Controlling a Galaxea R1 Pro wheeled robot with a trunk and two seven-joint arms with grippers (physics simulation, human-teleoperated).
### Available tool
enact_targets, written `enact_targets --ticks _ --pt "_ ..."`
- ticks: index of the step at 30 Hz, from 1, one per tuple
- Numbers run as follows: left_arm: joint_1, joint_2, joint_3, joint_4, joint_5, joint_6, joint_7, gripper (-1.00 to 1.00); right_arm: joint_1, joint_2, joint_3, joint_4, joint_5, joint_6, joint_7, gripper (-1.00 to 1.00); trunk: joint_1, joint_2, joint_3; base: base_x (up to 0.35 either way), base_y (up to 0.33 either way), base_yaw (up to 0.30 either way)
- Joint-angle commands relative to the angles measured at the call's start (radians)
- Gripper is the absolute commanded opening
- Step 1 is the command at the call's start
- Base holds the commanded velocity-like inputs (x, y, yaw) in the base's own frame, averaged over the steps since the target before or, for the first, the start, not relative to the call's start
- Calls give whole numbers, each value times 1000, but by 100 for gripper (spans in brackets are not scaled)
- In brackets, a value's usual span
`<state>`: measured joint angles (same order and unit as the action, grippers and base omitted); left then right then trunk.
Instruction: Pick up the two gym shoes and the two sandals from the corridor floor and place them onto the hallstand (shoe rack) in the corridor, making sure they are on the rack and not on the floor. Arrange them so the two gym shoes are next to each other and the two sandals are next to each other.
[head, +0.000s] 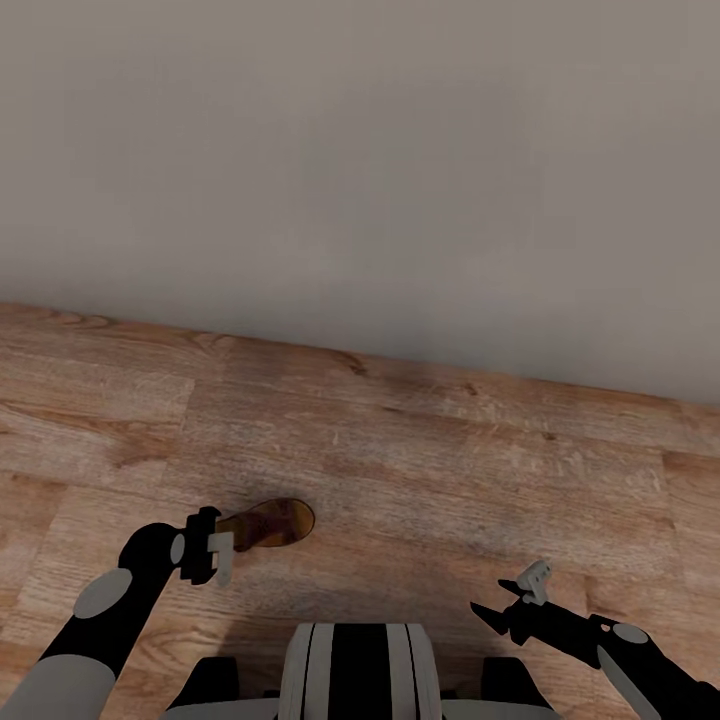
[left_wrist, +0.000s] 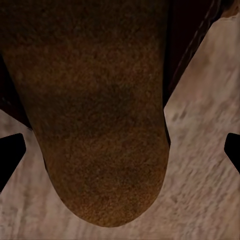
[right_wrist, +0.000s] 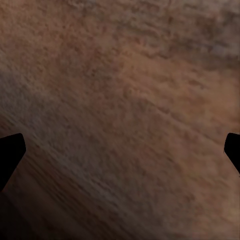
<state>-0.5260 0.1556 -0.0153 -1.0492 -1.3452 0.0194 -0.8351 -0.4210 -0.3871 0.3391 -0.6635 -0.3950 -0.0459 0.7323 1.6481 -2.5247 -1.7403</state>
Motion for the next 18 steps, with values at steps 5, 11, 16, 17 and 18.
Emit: enact_targets --ticks 5,11,16,17,18 --pt "0 2 0 0 -3 2 -4 100 -1 -1 6 1 -7 -5 -1 100 2 -1 -16 0 0 0" --pt "0 2 0 0 -3 2 -4 100 -1 -1 6 1 -7 -5 -1 100 2 -1 -20 0 0 0" --pt "0 2 0 0 -3 2 -4 100 -1 -1 6 1 -7 -5 -1 100 2 -1 -20 0 0 0" --pt "1 2 0 0 -3 2 -4 100 -1 -1 6 1 -6 -5 -1 100 2 -1 -20 0 0 0" --pt "1 2 0 0 -3 2 -4 100 -1 -1 6 1 -6 -5 -1 100 2 -1 -20 0 0 0"
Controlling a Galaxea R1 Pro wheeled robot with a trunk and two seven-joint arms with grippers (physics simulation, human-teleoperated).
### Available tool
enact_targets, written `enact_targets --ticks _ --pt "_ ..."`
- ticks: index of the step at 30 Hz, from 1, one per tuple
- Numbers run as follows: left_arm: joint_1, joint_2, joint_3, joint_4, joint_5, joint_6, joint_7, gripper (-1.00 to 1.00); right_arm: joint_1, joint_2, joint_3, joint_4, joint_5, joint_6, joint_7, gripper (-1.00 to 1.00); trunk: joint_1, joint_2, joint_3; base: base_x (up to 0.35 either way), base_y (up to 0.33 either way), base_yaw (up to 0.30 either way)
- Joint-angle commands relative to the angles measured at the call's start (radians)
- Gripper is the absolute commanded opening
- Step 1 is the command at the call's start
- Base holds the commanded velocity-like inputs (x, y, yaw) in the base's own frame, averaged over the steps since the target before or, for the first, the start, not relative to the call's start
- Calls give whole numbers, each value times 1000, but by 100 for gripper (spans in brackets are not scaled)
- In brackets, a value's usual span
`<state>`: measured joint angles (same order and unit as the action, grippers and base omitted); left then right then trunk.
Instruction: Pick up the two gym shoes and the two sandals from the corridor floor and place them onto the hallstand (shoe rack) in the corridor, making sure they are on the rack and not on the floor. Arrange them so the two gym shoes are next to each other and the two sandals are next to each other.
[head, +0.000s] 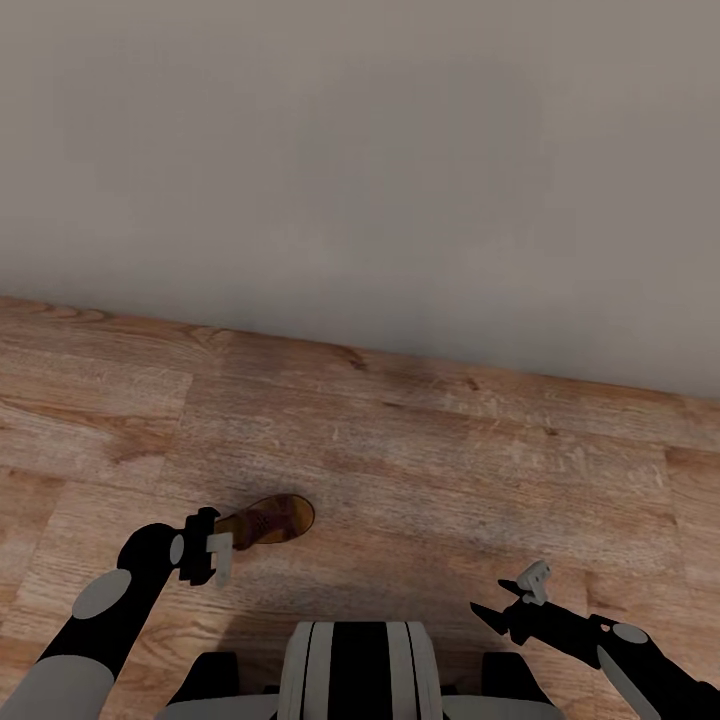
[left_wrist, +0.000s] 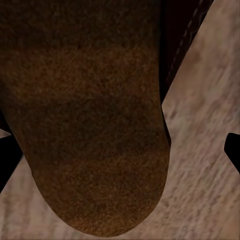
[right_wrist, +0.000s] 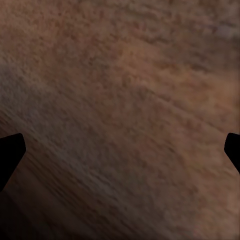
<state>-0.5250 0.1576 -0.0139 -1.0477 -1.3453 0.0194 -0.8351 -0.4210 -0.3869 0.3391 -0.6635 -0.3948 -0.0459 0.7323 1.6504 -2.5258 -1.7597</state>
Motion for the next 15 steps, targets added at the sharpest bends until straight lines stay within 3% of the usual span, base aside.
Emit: enact_targets --ticks 1,15 --pt "0 1 -1 -1 -3 2 -4 100 -1 -1 6 1 -6 -5 -1 100 0 0 0 0 0 0" --pt "3 0 -1 2 -5 3 -4 100 -1 -1 6 1 -6 -5 -1 100 0 0 0 0 0 0"
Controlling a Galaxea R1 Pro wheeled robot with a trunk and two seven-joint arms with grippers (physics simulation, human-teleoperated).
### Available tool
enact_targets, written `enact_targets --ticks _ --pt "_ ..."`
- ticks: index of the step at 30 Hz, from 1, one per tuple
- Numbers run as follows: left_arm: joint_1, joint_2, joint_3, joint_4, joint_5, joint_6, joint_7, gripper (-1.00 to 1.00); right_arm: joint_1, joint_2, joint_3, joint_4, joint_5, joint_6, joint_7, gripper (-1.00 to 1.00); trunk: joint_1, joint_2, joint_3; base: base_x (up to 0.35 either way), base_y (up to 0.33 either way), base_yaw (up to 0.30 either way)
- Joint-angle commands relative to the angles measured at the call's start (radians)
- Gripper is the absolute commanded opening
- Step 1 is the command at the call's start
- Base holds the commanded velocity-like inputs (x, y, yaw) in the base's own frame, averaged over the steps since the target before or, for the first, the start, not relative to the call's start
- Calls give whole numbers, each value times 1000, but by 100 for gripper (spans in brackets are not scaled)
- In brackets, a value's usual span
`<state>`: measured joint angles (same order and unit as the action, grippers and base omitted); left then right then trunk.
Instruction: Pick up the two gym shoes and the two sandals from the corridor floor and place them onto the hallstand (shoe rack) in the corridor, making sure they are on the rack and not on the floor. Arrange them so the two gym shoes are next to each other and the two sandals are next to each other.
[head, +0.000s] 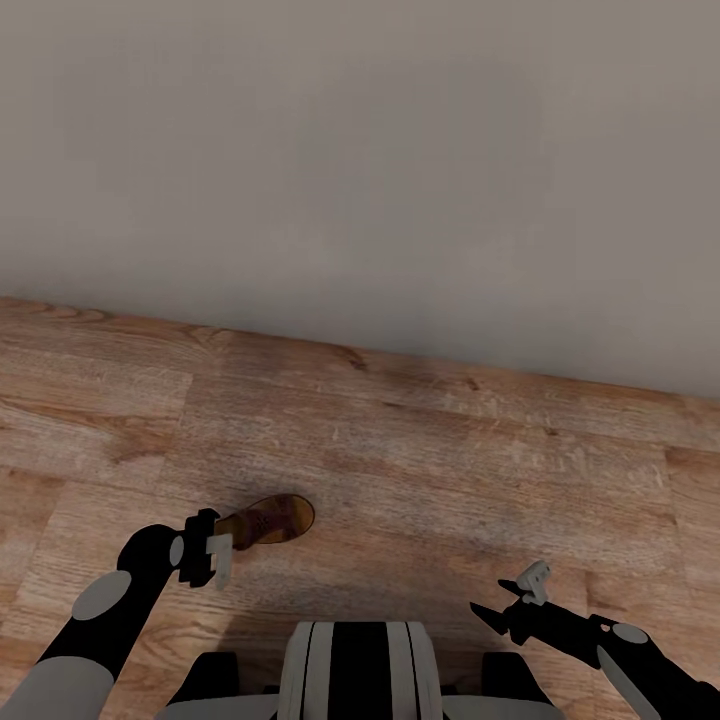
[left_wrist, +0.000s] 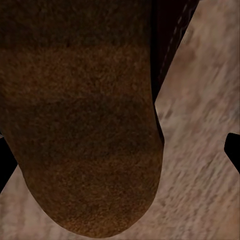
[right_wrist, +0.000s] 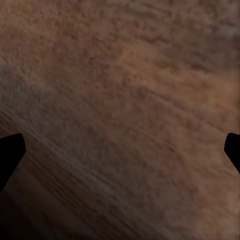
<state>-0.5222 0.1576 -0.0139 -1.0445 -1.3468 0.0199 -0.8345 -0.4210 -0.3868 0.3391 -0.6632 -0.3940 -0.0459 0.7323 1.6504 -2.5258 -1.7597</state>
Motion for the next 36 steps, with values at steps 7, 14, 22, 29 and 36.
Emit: enact_targets --ticks 7,14,22,29,36 --pt "-4 0 0 8 -2 28 -3 -100 -1 -1 6 2 -6 -5 -1 100 0 0 0 0 0 0" --pt "-4 0 0 9 -2 62 -3 -100 -1 -1 6 2 -6 -5 -1 100 0 0 0 0 0 0" --pt "-1 -3 -3 8 -2 62 -4 -100 -1 -1 6 2 -6 -5 -1 100 0 0 0 0 0 0" --pt "-1 -6 -2 6 -1 63 -5 -100 -1 -1 6 2 -6 -5 -1 100 0 0 0 0 0 0" --pt "0 -5 -1 6 -1 63 -5 -100 -1 -1 6 2 -6 -5 -1 100 0 0 0 0 0 0"
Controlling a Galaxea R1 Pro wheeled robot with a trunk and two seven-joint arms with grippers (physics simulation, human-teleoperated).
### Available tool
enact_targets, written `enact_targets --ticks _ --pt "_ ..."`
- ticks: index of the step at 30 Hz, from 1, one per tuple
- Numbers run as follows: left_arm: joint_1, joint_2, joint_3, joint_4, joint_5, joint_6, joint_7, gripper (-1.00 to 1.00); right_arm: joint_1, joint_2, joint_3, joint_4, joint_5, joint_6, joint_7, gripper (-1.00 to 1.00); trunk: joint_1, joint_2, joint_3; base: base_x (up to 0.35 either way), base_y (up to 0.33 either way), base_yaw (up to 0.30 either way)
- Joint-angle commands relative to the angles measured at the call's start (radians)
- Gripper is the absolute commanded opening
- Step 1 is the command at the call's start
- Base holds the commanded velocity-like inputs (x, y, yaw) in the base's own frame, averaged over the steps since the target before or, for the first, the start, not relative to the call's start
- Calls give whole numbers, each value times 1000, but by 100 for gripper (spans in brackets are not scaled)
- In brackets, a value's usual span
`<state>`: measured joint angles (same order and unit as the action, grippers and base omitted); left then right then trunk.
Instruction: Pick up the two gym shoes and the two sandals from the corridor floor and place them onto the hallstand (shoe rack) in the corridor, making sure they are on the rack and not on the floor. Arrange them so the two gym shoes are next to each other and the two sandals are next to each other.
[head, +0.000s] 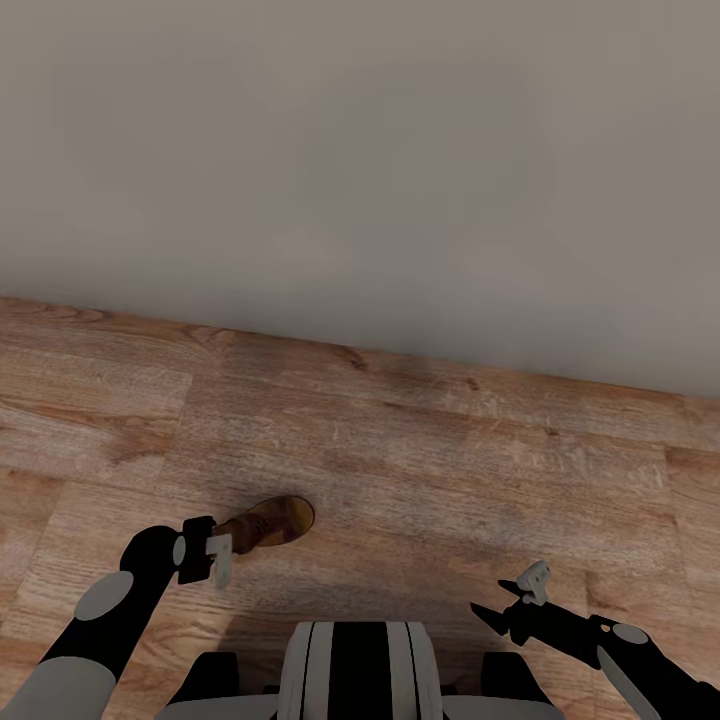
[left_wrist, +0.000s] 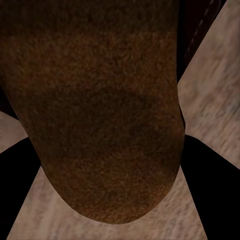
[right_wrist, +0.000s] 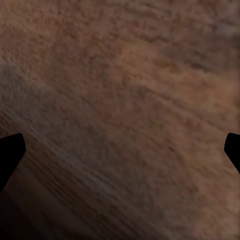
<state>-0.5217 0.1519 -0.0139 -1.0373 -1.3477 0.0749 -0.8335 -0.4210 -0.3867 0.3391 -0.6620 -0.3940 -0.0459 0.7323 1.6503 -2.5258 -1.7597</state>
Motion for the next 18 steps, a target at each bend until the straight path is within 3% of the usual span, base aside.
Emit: enact_targets --ticks 1,18 --pt "-1 0 -1 -1 0 8 -6 -100 -1 -1 6 1 -6 -5 -1 100 0 0 0 0 0 0" --pt "-1 0 -1 -10 1 8 -6 -100 -1 -1 6 1 -6 -5 -1 100 0 0 0 0 0 0"
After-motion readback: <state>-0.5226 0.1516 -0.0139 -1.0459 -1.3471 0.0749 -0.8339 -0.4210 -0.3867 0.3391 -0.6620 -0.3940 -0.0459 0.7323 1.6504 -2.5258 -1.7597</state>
